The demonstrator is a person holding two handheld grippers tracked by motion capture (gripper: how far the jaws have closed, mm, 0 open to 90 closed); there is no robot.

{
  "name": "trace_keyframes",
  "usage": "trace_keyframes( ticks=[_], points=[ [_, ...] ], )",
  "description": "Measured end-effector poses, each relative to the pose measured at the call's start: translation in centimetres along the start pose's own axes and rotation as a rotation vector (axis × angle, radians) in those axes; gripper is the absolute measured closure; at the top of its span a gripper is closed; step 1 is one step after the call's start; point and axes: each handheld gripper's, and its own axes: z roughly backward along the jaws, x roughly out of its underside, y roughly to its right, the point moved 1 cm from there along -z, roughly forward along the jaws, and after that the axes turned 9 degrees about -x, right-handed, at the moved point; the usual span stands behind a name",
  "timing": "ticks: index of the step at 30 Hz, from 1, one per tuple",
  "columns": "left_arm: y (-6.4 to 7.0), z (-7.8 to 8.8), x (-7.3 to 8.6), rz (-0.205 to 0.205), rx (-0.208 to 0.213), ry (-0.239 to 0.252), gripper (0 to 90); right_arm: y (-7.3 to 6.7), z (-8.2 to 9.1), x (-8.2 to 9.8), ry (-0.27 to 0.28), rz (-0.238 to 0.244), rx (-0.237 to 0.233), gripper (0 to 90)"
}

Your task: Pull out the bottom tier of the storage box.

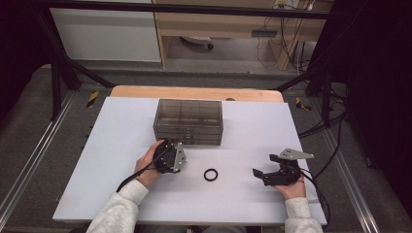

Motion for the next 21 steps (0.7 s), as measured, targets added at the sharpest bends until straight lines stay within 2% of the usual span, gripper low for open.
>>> trace_keyframes(
  ticks=[13,15,16,18,21],
  points=[
    [1.2,-0.7,0.0,-0.098,-0.062,0.005,36.2,0.0,0.0,0.0,0.003,0.001,0.000,0.4],
    [1.3,-0.8,0.1,-0.102,-0.067,0.007,36.7,0.0,0.0,0.0,0.003,-0.003,-0.001,0.4],
    [1.3,-0.9,0.1,-0.121,-0.070,0.001,37.8,0.0,0.0,0.0,0.002,-0.003,-0.001,0.4],
    [1.4,-0.9,0.1,-0.126,-0.074,-0.001,37.8,0.0,0.0,0.0,0.002,-0.004,-0.001,0.4],
    [1.6,-1.1,0.0,-0.158,-0.096,-0.001,38.9,0.0,0.0,0.0,0.002,-0.004,-0.001,0.4]
  ],
)
